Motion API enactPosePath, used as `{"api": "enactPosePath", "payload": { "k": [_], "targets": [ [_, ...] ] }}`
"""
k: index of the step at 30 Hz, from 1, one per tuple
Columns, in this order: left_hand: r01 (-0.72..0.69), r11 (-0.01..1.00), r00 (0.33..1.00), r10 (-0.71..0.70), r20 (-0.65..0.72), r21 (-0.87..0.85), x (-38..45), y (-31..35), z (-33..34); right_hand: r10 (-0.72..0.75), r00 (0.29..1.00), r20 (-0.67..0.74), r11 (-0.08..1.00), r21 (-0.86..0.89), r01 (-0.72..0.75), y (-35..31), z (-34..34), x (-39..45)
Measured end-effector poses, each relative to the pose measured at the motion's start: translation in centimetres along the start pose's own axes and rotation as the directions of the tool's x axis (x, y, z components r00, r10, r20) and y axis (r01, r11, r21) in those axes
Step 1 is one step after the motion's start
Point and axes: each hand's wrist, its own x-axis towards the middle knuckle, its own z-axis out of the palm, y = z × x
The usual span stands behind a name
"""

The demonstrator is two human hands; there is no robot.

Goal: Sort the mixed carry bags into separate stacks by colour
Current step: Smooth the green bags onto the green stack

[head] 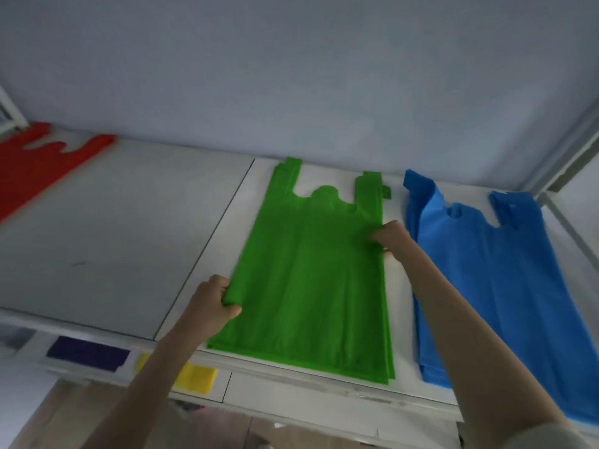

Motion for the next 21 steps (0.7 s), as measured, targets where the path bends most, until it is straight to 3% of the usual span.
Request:
{"api": "enactPosePath", "payload": {
  "k": [15,21],
  "targets": [
    [0.048,0.995,0.998,-0.052,0.034,0.091,0.9,-0.7,0.4,0.051,0.998,0.037,0.951,0.302,-0.06,-3.7,-1.4,10.0],
    [0.034,0.996,0.995,-0.041,0.087,0.081,0.8,0.2,-0.4,0.029,0.999,0.018,0.909,0.415,-0.034,-5.8,-1.1,9.4]
  ]
}}
